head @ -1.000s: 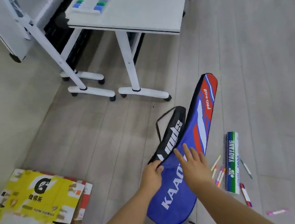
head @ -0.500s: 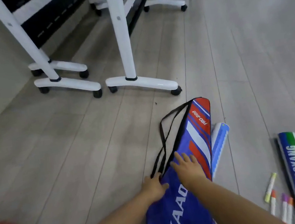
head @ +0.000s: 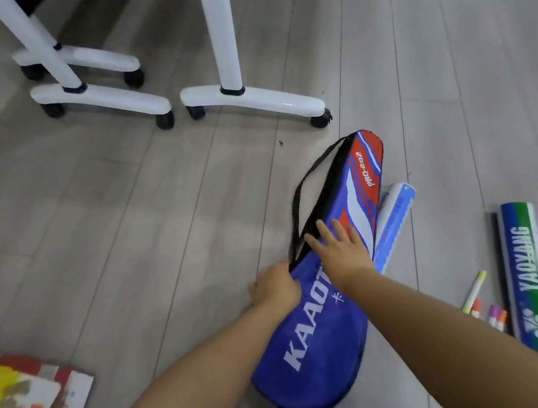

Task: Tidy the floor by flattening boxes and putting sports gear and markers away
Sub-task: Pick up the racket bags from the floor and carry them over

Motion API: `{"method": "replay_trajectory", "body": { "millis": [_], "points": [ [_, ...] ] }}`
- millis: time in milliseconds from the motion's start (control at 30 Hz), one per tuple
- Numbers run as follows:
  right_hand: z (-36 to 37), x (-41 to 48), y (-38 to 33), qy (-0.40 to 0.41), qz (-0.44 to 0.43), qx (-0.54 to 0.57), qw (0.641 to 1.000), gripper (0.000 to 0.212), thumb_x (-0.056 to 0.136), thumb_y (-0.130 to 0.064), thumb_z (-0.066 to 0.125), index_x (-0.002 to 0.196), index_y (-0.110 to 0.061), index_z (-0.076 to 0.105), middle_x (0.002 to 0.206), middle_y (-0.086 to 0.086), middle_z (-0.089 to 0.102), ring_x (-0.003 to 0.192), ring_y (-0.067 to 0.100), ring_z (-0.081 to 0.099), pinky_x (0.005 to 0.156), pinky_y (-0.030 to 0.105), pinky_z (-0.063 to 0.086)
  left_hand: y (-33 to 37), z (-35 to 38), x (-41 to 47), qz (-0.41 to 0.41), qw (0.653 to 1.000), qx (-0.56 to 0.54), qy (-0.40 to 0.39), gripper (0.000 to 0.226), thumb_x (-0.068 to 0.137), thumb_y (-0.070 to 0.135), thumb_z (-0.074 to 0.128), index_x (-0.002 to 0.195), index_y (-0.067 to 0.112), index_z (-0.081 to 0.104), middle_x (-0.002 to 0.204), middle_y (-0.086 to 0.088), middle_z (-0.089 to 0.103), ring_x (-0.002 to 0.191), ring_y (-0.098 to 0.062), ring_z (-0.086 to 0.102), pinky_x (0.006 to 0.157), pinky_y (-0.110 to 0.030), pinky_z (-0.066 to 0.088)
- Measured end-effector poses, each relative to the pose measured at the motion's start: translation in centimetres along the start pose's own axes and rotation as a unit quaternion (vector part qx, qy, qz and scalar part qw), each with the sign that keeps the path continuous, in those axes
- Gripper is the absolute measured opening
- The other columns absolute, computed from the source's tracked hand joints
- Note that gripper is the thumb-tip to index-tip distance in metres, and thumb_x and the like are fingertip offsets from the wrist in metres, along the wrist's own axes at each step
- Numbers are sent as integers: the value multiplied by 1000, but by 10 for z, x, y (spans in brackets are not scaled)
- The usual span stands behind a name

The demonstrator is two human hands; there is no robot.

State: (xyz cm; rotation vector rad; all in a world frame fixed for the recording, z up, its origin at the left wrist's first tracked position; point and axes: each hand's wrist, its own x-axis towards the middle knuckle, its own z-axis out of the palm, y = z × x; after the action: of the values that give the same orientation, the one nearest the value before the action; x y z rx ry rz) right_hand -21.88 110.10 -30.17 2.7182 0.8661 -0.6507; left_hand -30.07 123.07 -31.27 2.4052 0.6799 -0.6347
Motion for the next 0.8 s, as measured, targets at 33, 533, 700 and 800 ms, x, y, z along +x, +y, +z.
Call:
{"method": "replay_trajectory", "body": {
  "millis": [33,533,700,800],
  "points": [
    [-17,-11,1,22,4,5,1000,74,94,-18,48,154,-31,7,163,5,-7,148,35,-6,120,49,2,9,-19,-13,19,999,24,34,19,93,26,53,110,25,60,109,-1,67,105,-26,60,90,-39,42],
    [-472,-260,88,153,19,43,987,40,74,-4,55,110,-19,54,105,1,56,111,28,49,117,57,-1,216,-425,-308,245,919,217,220,45,70,3,62,109,26,60,95,5,59,87,-24,57,77,-36,40],
    [-595,-359,138,147,24,46,988,50,79,-8,54,126,-24,47,117,0,53,116,25,49,114,45,17,295,-542,-410,246,901,275,228,53,73,3,64,121,24,55,109,1,57,101,-26,56,86,-38,37],
    [-636,-400,163,155,27,58,986,49,82,-11,55,128,-25,46,118,1,51,116,25,48,108,41,28,331,-580,-453,224,898,305,225,49,81,8,60,127,23,52,120,0,56,111,-26,52,95,-38,34]
  ]
}}
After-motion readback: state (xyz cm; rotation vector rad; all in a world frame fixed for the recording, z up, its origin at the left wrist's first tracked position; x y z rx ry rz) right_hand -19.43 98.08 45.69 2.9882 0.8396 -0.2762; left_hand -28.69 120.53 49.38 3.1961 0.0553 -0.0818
